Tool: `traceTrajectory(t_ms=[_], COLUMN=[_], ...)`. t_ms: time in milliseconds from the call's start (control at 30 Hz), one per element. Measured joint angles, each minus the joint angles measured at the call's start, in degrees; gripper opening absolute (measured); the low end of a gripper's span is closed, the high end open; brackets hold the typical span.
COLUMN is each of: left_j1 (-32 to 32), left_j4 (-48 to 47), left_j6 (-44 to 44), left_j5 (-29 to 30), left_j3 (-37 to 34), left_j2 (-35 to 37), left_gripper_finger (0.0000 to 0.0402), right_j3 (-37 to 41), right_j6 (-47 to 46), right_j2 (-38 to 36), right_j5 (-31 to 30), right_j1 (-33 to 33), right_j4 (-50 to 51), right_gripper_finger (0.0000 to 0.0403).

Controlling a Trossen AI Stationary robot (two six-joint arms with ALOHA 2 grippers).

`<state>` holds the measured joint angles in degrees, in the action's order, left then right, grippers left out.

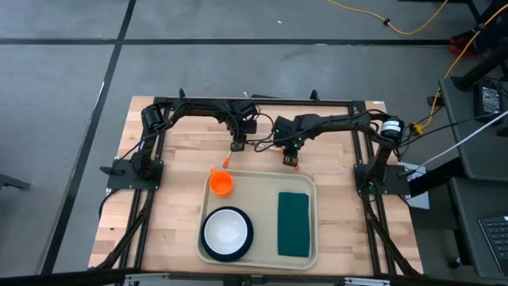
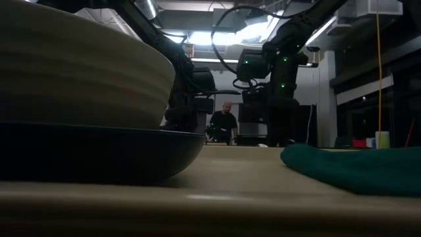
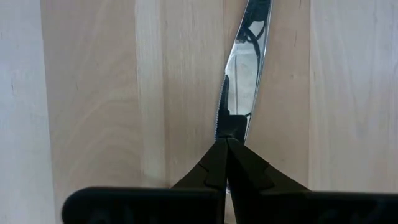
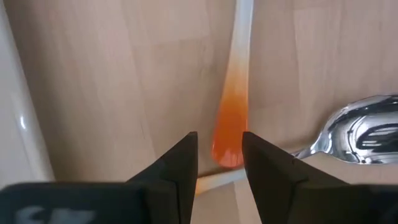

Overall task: Set up tray
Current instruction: Put the knife on the napkin

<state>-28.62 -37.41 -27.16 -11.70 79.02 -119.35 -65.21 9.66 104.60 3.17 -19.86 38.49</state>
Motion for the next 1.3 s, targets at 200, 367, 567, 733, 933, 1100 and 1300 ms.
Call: traceTrajectory(t_ms=[200,367,567,733,933,1100,1300], left_j1=[0.0,0.0,0.0,0.0,0.02,0.02,0.08], left_j4=[0.0,-0.02,-0.02,0.03,0.19,0.32,1.47], left_j6=[-0.01,0.0,0.01,0.38,0.44,0.46,0.48], left_j5=[0.01,0.0,-0.01,0.0,0.0,0.0,-0.07], left_j3=[0.0,-0.02,-0.02,-0.03,-0.07,-0.07,-0.09], left_j2=[0.0,0.0,0.0,0.0,0.0,0.0,-0.04], left_gripper_finger=[0.0001,0.0001,0.0002,0.0002,0.0002,0.0002,0.0002], right_j3=[0.0,-0.17,-0.15,-0.11,-0.04,-0.61,-2.87], right_j6=[0.77,1.15,1.37,2.52,2.72,2.66,2.9], right_j2=[1.93,3.74,4.2,4.11,4.17,4.29,4.72], right_j5=[0.82,0.91,-1.13,-1.88,-2.02,-1.19,-3.05], right_j1=[-0.65,-0.61,-0.52,-0.7,-1.08,-1.98,-3.58], right_j4=[0.69,0.64,0.6,0.49,0.38,0.82,1.52], right_gripper_finger=[0.0156,0.0208,0.0232,0.0225,0.0222,0.0221,0.0221])
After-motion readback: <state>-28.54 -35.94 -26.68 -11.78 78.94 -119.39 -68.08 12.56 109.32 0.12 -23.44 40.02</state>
